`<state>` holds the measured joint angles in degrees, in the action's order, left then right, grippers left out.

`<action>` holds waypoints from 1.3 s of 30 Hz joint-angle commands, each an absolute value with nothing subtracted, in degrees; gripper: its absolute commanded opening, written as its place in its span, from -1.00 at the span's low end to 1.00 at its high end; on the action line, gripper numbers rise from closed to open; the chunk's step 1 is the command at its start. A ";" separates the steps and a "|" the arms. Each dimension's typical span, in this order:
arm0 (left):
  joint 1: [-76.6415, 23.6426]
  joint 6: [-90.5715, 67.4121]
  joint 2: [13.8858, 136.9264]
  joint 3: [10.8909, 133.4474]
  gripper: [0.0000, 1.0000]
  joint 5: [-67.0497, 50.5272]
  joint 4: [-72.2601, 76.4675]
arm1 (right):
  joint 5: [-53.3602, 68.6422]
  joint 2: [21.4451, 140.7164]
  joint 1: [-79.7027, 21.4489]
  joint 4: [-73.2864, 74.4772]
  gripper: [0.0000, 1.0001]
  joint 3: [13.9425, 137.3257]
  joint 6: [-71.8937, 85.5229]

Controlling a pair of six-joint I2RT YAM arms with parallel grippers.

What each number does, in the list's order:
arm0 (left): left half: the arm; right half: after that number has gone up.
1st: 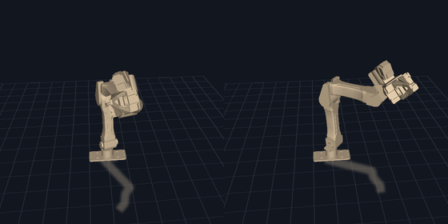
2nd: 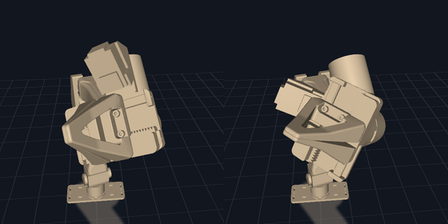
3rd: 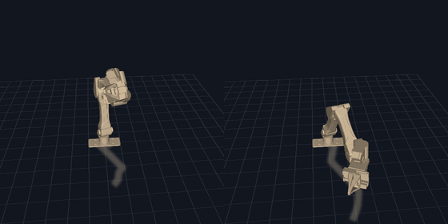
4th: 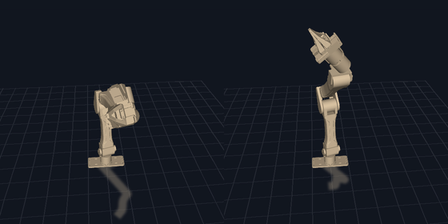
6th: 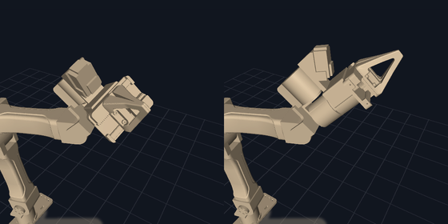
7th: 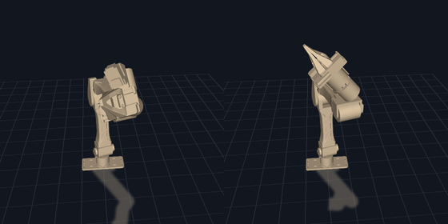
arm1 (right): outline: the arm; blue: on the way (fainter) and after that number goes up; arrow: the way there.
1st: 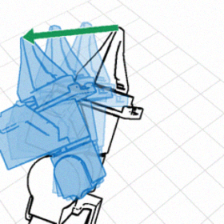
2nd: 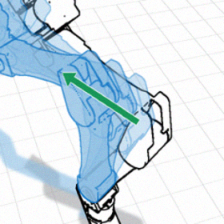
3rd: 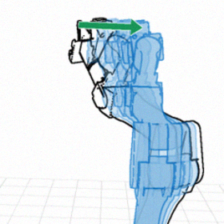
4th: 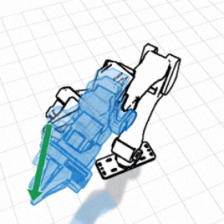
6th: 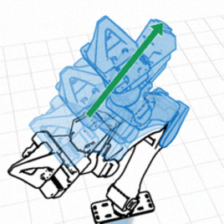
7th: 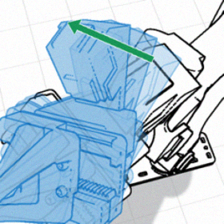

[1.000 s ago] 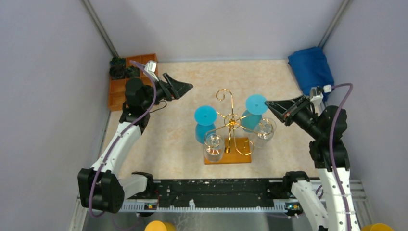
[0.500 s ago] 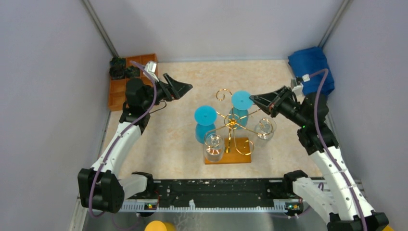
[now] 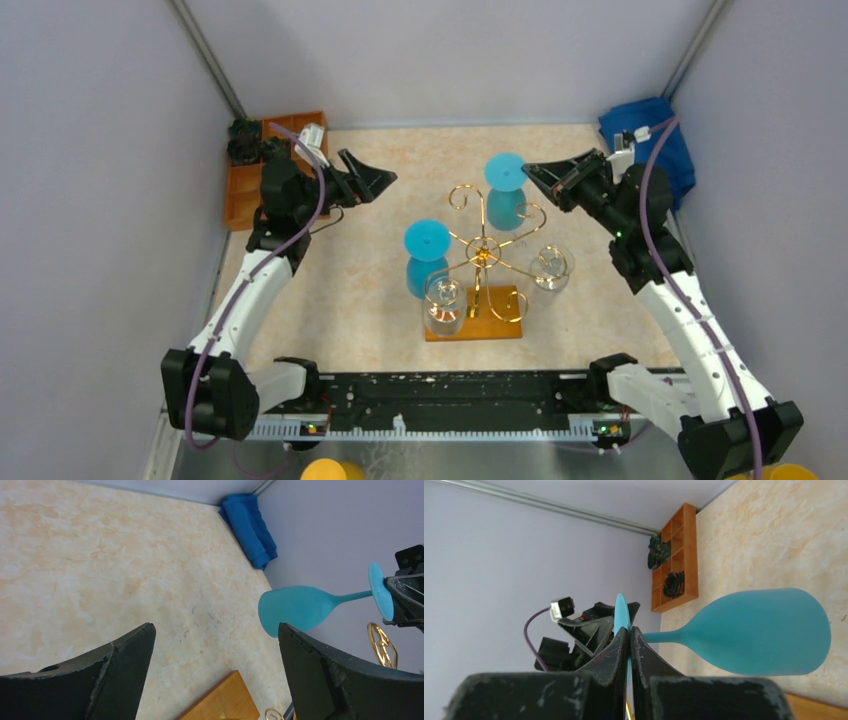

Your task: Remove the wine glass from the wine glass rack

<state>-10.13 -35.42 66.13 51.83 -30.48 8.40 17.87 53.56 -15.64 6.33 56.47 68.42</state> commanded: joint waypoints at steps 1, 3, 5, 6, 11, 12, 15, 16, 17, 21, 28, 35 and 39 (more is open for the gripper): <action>-9.29 -33.85 69.03 56.70 0.97 -28.90 8.31 | 14.16 57.23 -15.86 -1.03 -1.00 61.29 64.41; -8.94 -34.05 71.54 59.47 0.97 -29.05 9.15 | 13.96 59.70 -15.30 -4.74 -1.00 62.76 64.15; -8.27 -35.62 74.59 61.75 0.89 -31.66 12.28 | 16.06 62.77 -14.17 -10.65 -1.00 63.89 66.07; -7.89 -37.01 76.44 63.01 0.76 -33.57 14.58 | 17.55 64.34 -13.62 -14.10 -1.00 64.41 68.24; -6.11 -47.37 85.48 67.24 0.45 -43.84 30.14 | 23.07 73.10 -12.91 -33.95 -1.00 67.98 77.63; -5.87 -49.53 86.79 67.32 0.44 -45.57 33.88 | 24.12 74.99 -12.85 -38.20 -1.00 68.45 79.93; -5.14 -55.46 90.19 67.43 0.35 -49.44 44.37 | 26.03 80.31 -12.66 -51.95 -1.00 69.50 88.72; -4.87 -57.57 91.37 67.37 0.31 -50.63 48.01 | 26.48 81.93 -12.67 -55.33 -1.00 69.98 91.55; -4.65 -60.11 92.51 67.30 0.29 -51.74 53.08 | 26.75 83.75 -12.68 -58.63 -1.00 70.39 93.96; -4.22 -73.01 97.85 66.37 0.38 -55.25 72.61 | 28.61 89.76 -13.11 -66.20 -1.00 72.49 101.10; -4.21 -87.66 106.48 67.63 0.55 -55.15 91.65 | 31.09 94.07 -15.65 -69.87 -1.00 75.58 104.22; -4.22 -96.00 111.29 70.11 0.57 -52.39 101.28 | 32.43 96.49 -18.78 -69.63 -1.00 76.91 105.09; -4.29 -98.09 111.09 71.55 0.57 -51.86 102.72 | 32.72 97.42 -19.65 -69.54 -1.00 77.06 104.30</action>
<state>-4.38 -93.58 111.74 68.73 -52.97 83.72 31.90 96.51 -18.59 -65.87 74.43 104.38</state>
